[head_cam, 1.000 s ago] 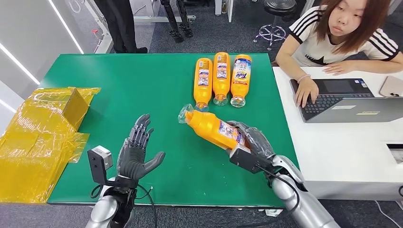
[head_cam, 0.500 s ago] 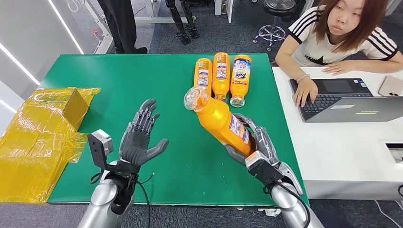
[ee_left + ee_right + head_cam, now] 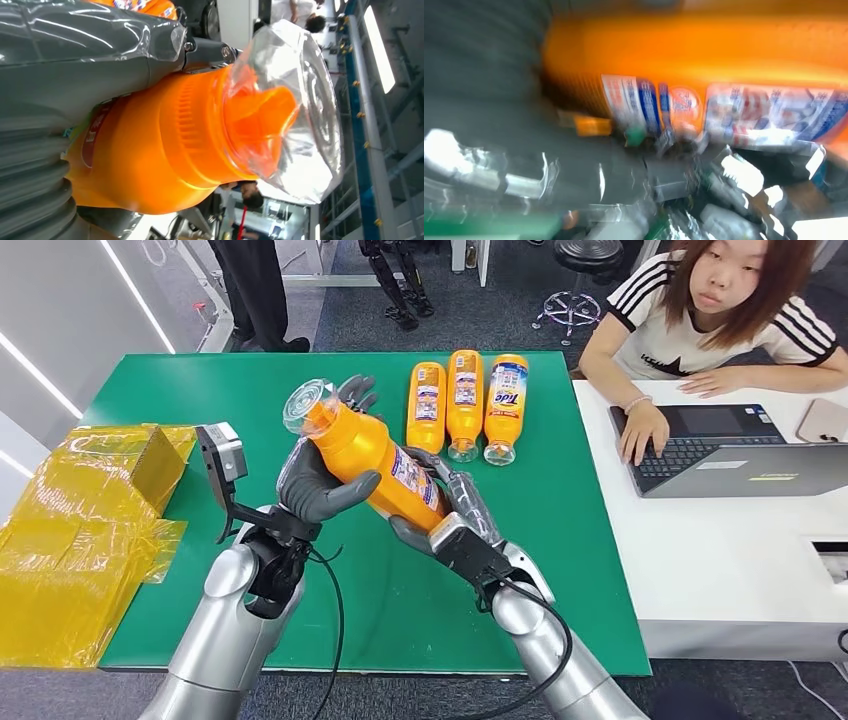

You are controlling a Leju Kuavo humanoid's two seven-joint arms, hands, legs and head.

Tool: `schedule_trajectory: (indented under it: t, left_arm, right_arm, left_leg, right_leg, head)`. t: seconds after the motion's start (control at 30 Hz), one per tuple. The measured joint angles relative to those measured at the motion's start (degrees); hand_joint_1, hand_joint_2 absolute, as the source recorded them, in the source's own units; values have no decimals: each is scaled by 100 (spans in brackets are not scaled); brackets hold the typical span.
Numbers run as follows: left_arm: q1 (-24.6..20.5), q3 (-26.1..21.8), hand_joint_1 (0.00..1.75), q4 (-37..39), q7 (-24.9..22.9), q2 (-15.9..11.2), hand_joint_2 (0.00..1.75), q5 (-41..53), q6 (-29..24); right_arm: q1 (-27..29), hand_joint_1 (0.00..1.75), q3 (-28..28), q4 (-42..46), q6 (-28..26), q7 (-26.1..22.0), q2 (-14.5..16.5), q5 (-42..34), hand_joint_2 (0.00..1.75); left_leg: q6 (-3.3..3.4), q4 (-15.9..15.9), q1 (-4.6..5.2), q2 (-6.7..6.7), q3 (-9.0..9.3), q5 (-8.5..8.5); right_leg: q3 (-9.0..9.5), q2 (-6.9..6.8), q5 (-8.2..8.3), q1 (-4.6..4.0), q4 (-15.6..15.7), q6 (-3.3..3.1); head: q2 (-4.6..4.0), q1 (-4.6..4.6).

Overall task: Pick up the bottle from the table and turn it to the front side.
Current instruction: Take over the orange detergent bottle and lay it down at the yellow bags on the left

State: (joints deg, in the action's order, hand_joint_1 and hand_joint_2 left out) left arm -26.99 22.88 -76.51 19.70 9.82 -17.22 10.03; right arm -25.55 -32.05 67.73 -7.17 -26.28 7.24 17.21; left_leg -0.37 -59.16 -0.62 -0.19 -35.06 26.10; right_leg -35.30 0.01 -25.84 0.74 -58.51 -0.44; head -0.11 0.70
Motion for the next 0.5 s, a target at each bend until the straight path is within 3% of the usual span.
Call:
schedule_trajectory:
  t: [0.5]
  left_arm:
    - [-95, 0, 0, 31, -7, -22, 175, -10, -24]
  right_arm:
    - [-261, 175, -21, -458, 45, -7, 151, 20, 175]
  left_leg:
    - [0, -1, 0, -1, -1, 0]
  right_leg:
    - [0, 0, 0, 0, 1, 0]
  head:
    - [0, -1]
